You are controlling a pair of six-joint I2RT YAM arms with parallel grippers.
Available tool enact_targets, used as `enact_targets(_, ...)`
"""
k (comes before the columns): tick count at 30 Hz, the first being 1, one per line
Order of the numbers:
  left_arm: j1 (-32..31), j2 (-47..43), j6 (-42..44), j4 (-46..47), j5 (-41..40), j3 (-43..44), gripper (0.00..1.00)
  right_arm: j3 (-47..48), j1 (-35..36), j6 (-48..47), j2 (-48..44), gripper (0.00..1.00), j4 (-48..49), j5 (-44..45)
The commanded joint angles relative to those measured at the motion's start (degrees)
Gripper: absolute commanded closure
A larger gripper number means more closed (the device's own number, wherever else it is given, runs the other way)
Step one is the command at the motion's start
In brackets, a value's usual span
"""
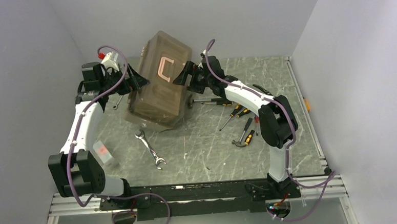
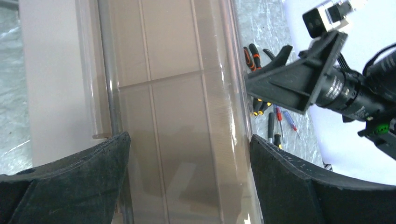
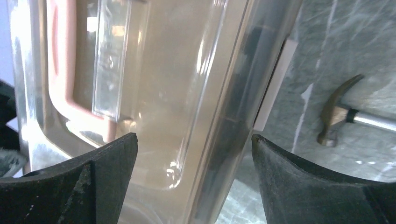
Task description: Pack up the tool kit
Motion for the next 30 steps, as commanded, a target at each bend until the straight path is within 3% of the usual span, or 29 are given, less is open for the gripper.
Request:
enact_targets(1, 3.0, 7.2, 4.5, -18.2, -4.4, -0.3, 0.04, 1.2, 3.0, 0.4, 0.0, 0.07, 0.0, -3.6)
enact_targets(13, 7.3, 14.4, 7.8, -25.1, -13.7, 10.7, 0.01, 3.8, 6.4, 1.8, 2.2, 0.06, 0.0, -1.5)
enact_targets(18, 9.9, 17.2, 8.7, -27.9, -17.6, 19.6, 0.01, 2.5, 6.6, 2.6, 1.7, 0.04, 0.9, 0.0)
enact_targets(24, 12.3, 24.7, 5.8, -23.7, -7.4, 28.5, 0.01, 3.4, 6.5, 1.7, 1.2, 0.01, -0.1, 2.1)
enact_targets(27, 12.4, 30.0, 3.8, -22.6, 0.4, 34.5, 0.01, 3.7, 6.2, 1.2, 0.5, 0.0, 0.1, 2.8)
enact_targets(30, 12.8, 32.5, -1.5, -15.3, 10.1, 34.5, 0.02, 4.2, 5.9, 0.7, 0.2, 0.0, 0.2, 2.8)
